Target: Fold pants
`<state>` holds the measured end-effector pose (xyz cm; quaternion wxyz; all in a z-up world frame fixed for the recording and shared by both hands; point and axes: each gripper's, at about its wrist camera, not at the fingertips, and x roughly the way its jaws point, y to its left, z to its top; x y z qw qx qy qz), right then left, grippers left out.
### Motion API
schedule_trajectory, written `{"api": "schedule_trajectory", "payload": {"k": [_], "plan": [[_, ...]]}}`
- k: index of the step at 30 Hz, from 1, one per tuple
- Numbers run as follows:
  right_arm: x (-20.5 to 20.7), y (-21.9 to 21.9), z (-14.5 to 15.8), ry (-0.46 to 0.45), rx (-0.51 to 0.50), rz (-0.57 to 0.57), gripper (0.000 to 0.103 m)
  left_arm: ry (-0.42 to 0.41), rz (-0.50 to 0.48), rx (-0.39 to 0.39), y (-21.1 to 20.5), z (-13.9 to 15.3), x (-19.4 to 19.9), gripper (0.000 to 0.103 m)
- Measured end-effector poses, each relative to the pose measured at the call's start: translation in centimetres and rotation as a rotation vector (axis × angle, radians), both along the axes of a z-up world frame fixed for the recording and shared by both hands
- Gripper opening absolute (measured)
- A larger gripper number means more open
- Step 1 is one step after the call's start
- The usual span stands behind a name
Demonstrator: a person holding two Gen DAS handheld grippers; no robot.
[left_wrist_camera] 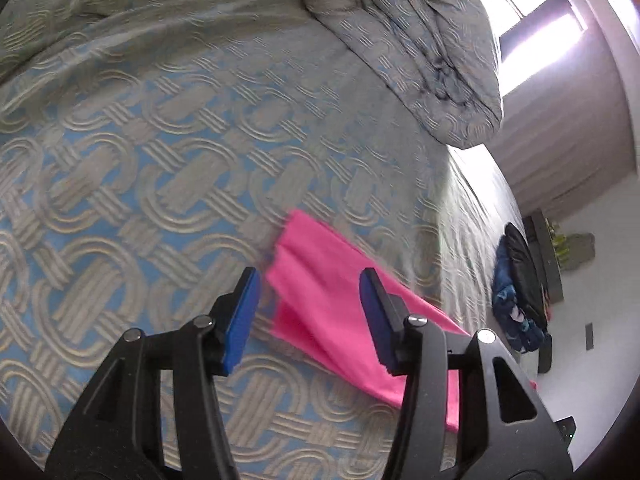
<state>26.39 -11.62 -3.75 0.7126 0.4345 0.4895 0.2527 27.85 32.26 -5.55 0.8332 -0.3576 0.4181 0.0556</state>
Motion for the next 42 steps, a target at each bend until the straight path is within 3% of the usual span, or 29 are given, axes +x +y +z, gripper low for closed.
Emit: {"api": "schedule_trajectory", "payload": {"k": [3, 6, 9, 14, 17, 19, 25, 33, 35, 39, 42], "plan": [[-0.6, -4.4, 0.2, 0.007, 0.004, -0.029, 0.054, 0.032, 0.034, -0.035, 1.0, -1.2, 0.1, 0.052], [-1.9, -5.6, 0.1, -0.007, -0.026, -0.027, 0.054, 0.054, 0.065, -0.176, 2.4, -3.8, -0.1, 0.052], [-2.4, -5.1, -0.9, 0.013, 0.007, -0.019, 0.054, 0.053, 0.077, -0.253, 2.9, -5.5, 0.1, 0.052], [-2.4, -2.0, -3.1, 0.074, 0.044, 0.042, 0.054, -0.001, 0.045, -0.376, 2.6, -5.9, 1.2, 0.052], [-2.6, -1.0, -4.1, 0.102, 0.055, 0.061, 0.054, 0.009, 0.025, -0.439, 2.3, -6.9, 2.2, 0.034], [-3.0, -0.9, -4.6, 0.124, 0.064, 0.060, 0.054, 0.023, 0.028, -0.444, 2.1, -7.4, 2.5, 0.006], [-3.6, -1.4, -4.5, 0.127, 0.048, 0.044, 0.054, -0.039, 0.028, -0.453, 2.6, -4.9, 1.0, 0.006], [-4.3, -1.4, -4.4, 0.139, 0.066, 0.042, 0.054, -0.093, 0.013, -0.323, 4.4, 0.1, 0.1, 0.006], [-4.3, -1.2, -4.5, 0.144, 0.061, 0.044, 0.054, -0.063, -0.010, -0.257, 4.8, -0.2, 0.3, 0.009], [-4.0, -0.6, -4.3, 0.135, 0.030, 0.069, 0.054, -0.016, -0.085, -0.289, 5.7, -3.6, 1.3, 0.037], [-3.4, 0.4, -3.9, 0.111, -0.022, 0.107, 0.054, -0.006, -0.158, -0.288, 5.7, -5.8, 1.9, 0.037]]}}
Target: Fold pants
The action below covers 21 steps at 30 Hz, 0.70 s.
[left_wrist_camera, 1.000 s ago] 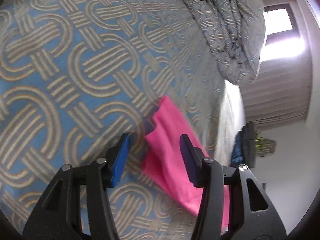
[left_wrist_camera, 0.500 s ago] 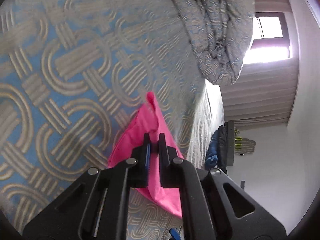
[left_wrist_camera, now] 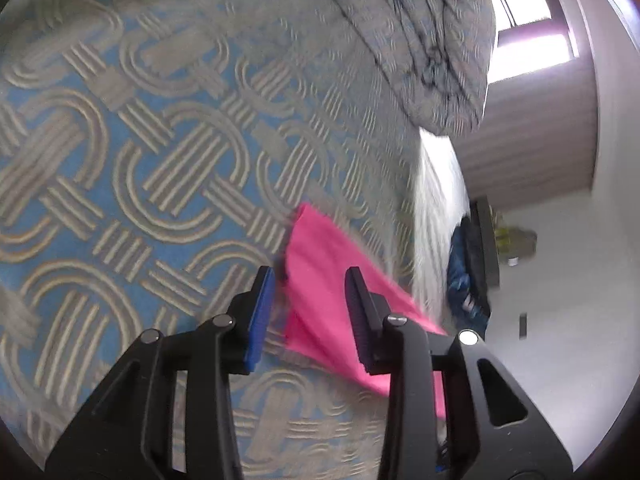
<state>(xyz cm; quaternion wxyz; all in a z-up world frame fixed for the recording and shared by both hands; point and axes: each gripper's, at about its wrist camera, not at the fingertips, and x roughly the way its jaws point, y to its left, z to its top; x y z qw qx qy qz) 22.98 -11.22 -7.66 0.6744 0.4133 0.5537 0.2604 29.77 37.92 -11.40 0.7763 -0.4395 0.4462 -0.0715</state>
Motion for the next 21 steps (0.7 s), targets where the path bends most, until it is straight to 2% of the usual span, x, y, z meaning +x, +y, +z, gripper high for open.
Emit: {"api": "schedule_trajectory", "payload": {"k": [2, 6, 8, 10, 11, 14, 17, 21], "plan": [[0.3, 0.8, 0.1, -0.017, -0.040, 0.023, 0.054, -0.017, -0.022, 0.022, -0.4, -0.5, 0.2, 0.037], [0.2, 2.3, 0.5, -0.060, -0.102, 0.064, 0.054, -0.074, -0.061, 0.006, -1.5, 0.0, 0.6, 0.037], [-0.1, 2.9, 1.0, -0.098, -0.137, 0.089, 0.054, -0.081, -0.074, 0.057, -2.5, 0.7, 0.9, 0.037], [-0.8, 2.4, 1.7, -0.132, -0.167, 0.092, 0.044, -0.110, -0.095, 0.117, -4.0, 2.2, 0.7, 0.037], [-1.0, 1.9, 2.1, -0.147, -0.181, 0.087, 0.033, -0.130, -0.113, 0.155, -5.2, 3.4, 0.4, 0.037], [-1.4, -2.0, 4.3, -0.216, -0.246, 0.028, 0.030, -0.187, -0.184, 0.227, -9.5, 6.4, 0.3, 0.037], [-1.2, -7.5, 6.4, -0.259, -0.328, -0.065, 0.030, -0.236, -0.246, 0.245, -14.5, 8.5, -0.1, 0.037], [0.0, -17.2, 7.7, -0.259, -0.472, -0.218, 0.030, -0.243, -0.325, 0.343, -21.2, 8.5, 0.4, 0.037]]}}
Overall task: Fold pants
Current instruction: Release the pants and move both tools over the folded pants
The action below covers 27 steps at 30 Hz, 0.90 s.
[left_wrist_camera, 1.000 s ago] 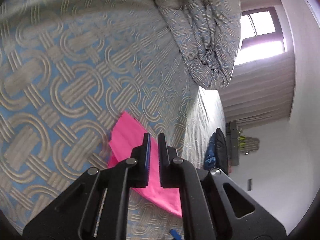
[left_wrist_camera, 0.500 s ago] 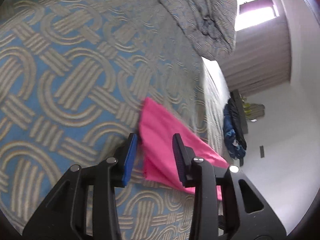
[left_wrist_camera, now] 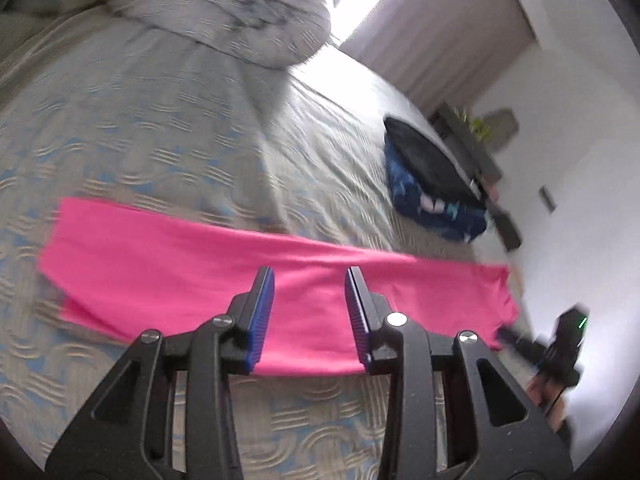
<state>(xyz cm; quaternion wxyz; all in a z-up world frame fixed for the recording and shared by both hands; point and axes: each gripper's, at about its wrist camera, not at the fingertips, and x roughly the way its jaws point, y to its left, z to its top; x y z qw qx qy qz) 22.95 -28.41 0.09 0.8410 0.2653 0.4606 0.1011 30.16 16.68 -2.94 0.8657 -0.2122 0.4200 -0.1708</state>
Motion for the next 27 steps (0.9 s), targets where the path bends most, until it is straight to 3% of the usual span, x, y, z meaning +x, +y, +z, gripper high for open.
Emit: {"api": "schedule_trajectory", "payload": {"k": [2, 4, 7, 9, 10, 12, 13, 16, 19, 20, 22, 24, 26, 27], "plan": [[1.0, -4.8, 0.4, -0.003, -0.126, -0.062, 0.031, 0.011, 0.008, 0.077, -2.2, -1.2, 0.9, 0.037], [2.3, -8.5, 0.1, -0.009, -0.316, -0.096, 0.031, 0.035, 0.053, 0.173, -3.4, -2.7, 1.9, 0.037], [4.6, -11.8, -2.4, 0.062, -0.617, -0.080, 0.032, 0.082, 0.137, 0.288, -3.3, -4.7, 2.2, 0.037], [5.1, -13.5, -4.6, 0.114, -0.725, -0.066, 0.032, 0.119, 0.196, 0.390, -2.9, -6.3, 2.9, 0.037], [4.5, -14.5, -5.1, 0.067, -0.707, -0.051, 0.039, 0.115, 0.204, 0.392, -2.5, -6.7, 2.9, 0.037], [3.5, -15.7, -5.3, 0.034, -0.737, -0.073, 0.066, 0.084, 0.219, 0.363, -1.3, -6.9, 2.9, 0.037], [3.1, -16.4, -5.3, 0.024, -0.745, -0.092, 0.070, 0.087, 0.223, 0.359, -0.9, -6.9, 3.0, 0.036], [2.8, -19.5, -5.6, 0.025, -0.637, -0.126, 0.075, 0.088, 0.265, 0.415, -0.1, -6.3, 3.4, 0.036], [3.1, -20.5, -5.2, 0.021, -0.594, -0.132, 0.075, 0.110, 0.278, 0.367, 0.9, -5.7, 3.8, 0.037], [3.2, -20.6, -4.6, 0.000, -0.571, -0.116, 0.069, 0.105, 0.289, 0.350, 1.2, -5.3, 3.8, 0.037], [3.1, -21.0, -3.0, -0.058, -0.519, -0.135, 0.047, 0.088, 0.299, 0.336, 1.1, -4.8, 3.5, 0.037], [3.8, -23.8, -1.2, -0.098, -0.390, -0.214, 0.010, 0.066, 0.277, 0.315, 0.3, -4.2, 3.2, 0.037], [5.1, -26.9, -0.3, -0.104, -0.255, -0.287, 0.007, 0.041, 0.236, 0.298, -1.0, -3.8, 3.1, 0.037], [6.6, -28.3, -0.1, -0.095, -0.223, -0.296, 0.006, 0.030, 0.217, 0.293, -1.8, -3.7, 3.2, 0.031]]}}
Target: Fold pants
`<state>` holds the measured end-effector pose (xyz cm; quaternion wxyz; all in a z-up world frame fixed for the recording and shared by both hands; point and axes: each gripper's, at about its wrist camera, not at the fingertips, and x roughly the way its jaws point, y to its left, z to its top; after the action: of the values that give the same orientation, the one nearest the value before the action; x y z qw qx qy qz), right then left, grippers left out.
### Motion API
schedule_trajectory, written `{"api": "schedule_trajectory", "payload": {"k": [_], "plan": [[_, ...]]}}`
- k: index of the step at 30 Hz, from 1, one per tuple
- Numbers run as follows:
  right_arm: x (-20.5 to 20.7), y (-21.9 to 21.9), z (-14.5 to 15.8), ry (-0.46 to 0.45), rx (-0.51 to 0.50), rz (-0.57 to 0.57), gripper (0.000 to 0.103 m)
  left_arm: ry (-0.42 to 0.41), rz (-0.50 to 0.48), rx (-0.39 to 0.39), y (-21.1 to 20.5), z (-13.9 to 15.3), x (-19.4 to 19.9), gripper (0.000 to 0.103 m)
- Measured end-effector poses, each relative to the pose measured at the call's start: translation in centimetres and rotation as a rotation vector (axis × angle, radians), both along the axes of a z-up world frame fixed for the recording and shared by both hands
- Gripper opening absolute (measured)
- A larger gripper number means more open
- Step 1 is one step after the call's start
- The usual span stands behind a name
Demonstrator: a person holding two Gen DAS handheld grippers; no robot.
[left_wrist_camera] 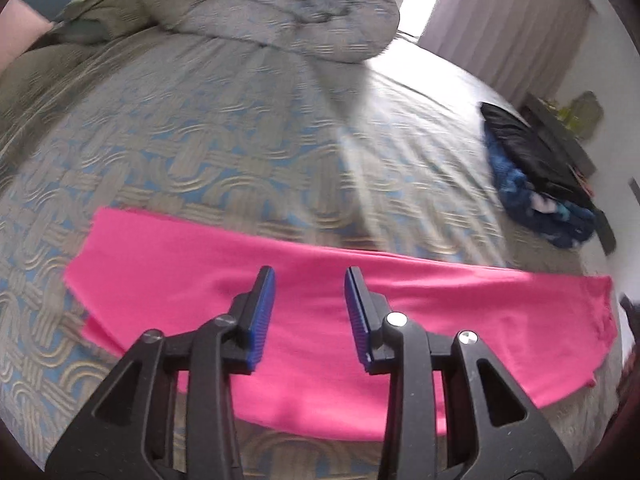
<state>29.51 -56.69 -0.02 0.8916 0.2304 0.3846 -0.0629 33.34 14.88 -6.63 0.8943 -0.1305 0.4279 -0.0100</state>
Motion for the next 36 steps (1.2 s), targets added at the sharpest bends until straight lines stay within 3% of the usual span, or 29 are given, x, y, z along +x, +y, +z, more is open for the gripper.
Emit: {"api": "schedule_trajectory", "payload": {"k": [1, 5, 8, 12, 13, 17, 21, 25, 27, 30, 33, 36], "plan": [[1.2, -0.5, -0.1, 0.020, -0.010, 0.003, 0.005, -0.004, -0.022, 0.001, -0.9, 0.0, 0.2, 0.022], [5.4, -1.2, -2.4, 0.117, 0.017, 0.057, 0.004, 0.036, -0.060, 0.036, -3.0, -1.6, 1.6, 0.019], [5.7, -1.3, -4.6, 0.202, -0.132, -0.009, 0.002, 0.062, -0.039, 0.038, -2.7, -3.4, 1.6, 0.019], [4.3, -2.7, -5.7, 0.165, -0.106, -0.016, 0.000, 0.030, 0.001, 0.160, -1.8, -3.7, 1.0, 0.017], [4.3, -2.4, -5.6, 0.173, -0.132, -0.017, 0.000, 0.034, 0.014, 0.152, -1.4, -3.7, 1.0, 0.017], [5.1, -0.1, -5.0, 0.227, -0.266, -0.021, 0.001, 0.061, 0.074, 0.053, 0.5, -2.1, 0.0, 0.019], [2.7, 1.9, -2.4, 0.151, -0.171, 0.014, 0.007, -0.010, 0.120, -0.025, 3.3, 0.4, -3.8, 0.038], [-0.5, 5.6, -0.1, 0.101, -0.162, 0.105, 0.016, -0.004, 0.196, -0.160, 8.0, 0.7, -7.7, 0.039], [-2.1, 6.8, 0.3, 0.083, -0.087, 0.127, 0.020, -0.006, 0.237, -0.177, 9.7, 0.5, -9.1, 0.039], [-4.8, 9.6, 0.8, 0.081, 0.004, 0.183, 0.024, 0.001, 0.313, -0.331, 13.0, -0.8, -11.3, 0.039], [-6.2, 14.6, 1.1, 0.087, 0.047, 0.299, 0.026, 0.011, 0.364, -0.476, 14.9, -2.5, -12.6, 0.039], [-7.6, 22.9, 1.2, 0.095, 0.035, 0.459, 0.026, 0.020, 0.380, -0.575, 15.6, -4.0, -13.0, 0.039]]}}
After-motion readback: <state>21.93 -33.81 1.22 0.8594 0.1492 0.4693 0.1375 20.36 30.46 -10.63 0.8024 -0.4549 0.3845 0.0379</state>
